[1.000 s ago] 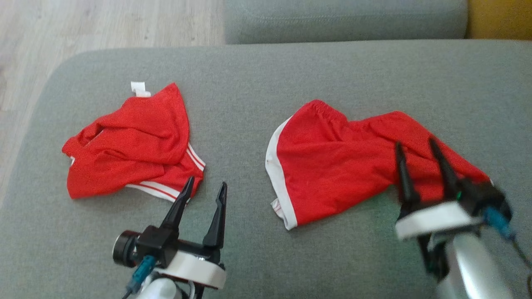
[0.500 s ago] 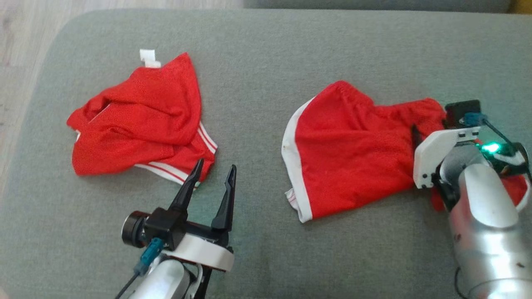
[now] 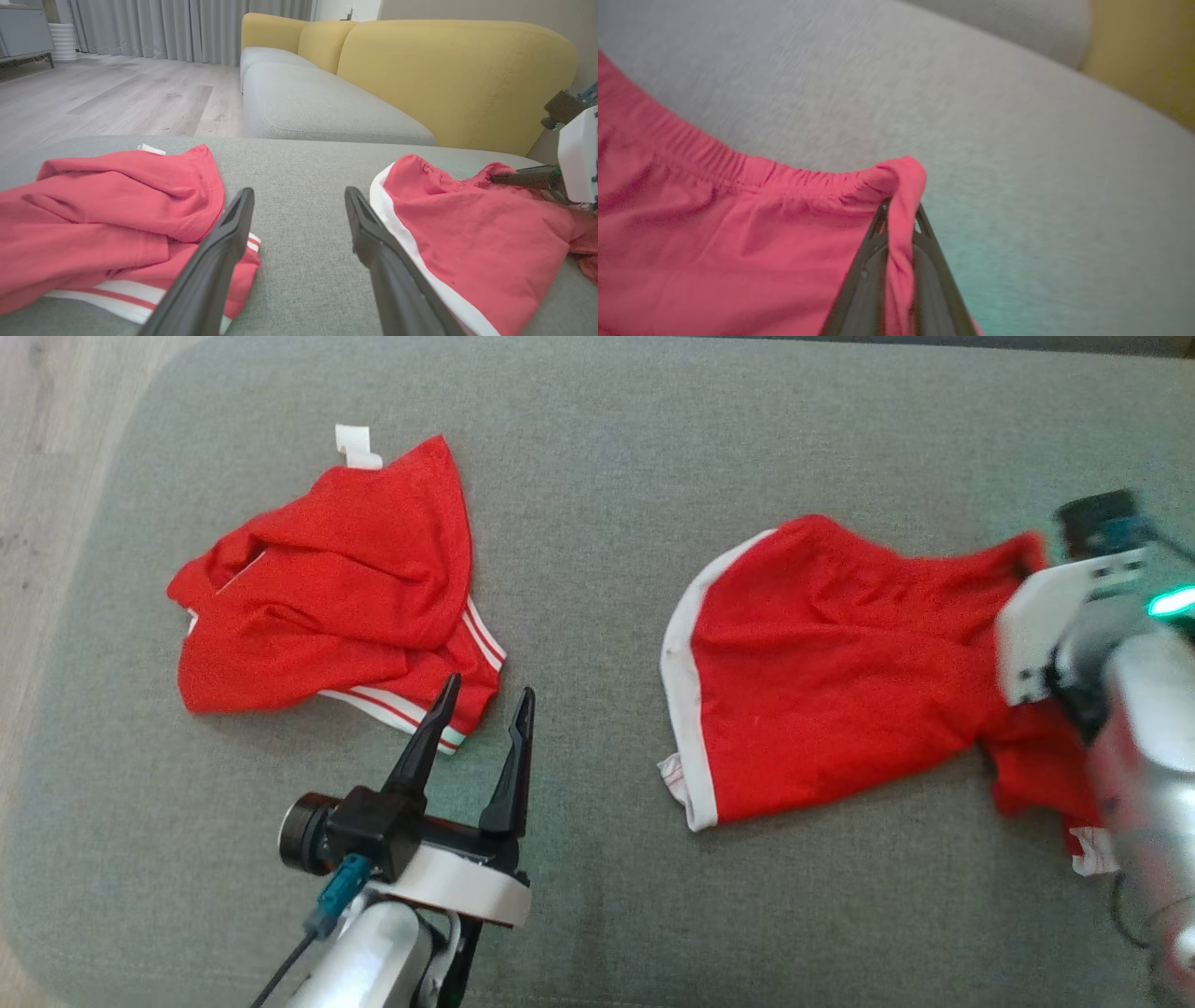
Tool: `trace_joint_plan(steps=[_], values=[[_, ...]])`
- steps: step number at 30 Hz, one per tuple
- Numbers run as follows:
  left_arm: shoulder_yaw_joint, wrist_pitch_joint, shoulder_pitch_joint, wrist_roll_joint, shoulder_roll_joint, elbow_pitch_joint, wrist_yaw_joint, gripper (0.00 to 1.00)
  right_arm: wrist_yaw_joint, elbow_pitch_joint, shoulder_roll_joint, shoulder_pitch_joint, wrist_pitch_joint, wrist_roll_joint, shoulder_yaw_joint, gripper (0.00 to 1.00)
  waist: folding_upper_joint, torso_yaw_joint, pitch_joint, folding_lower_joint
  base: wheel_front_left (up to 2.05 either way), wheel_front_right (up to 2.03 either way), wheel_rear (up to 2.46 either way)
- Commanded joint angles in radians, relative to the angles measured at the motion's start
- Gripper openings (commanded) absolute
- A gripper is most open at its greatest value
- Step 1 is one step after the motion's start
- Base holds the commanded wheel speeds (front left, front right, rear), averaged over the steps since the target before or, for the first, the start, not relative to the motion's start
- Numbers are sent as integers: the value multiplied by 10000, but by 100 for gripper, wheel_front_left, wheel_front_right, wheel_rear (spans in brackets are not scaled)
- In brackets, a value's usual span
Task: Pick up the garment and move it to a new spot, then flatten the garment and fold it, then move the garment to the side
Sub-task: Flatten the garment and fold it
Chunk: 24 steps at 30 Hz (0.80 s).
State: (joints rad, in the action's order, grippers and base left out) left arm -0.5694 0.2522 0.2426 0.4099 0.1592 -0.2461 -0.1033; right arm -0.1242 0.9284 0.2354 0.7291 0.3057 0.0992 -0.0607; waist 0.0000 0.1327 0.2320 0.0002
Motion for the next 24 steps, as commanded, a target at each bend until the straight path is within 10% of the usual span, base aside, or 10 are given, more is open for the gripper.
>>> trace_joint_plan(steps=[1,12,24], values=[[488,95,312,-122,-15,245,72,100,-65,-537,340,394,-672,-129,-67,0,0,6,-98,-2,0,0,0],[953,95,-172,-391,-66,192,209,100,-65,-2313,914,915,-3781,717,306,0,0,-286,-921,-2,0,0,0],[1234,95,-770,-432,-100,213,194,100,-65,-4874,984,818,-4510,1465,486,0,0,-503,-1847,-2,0,0,0]])
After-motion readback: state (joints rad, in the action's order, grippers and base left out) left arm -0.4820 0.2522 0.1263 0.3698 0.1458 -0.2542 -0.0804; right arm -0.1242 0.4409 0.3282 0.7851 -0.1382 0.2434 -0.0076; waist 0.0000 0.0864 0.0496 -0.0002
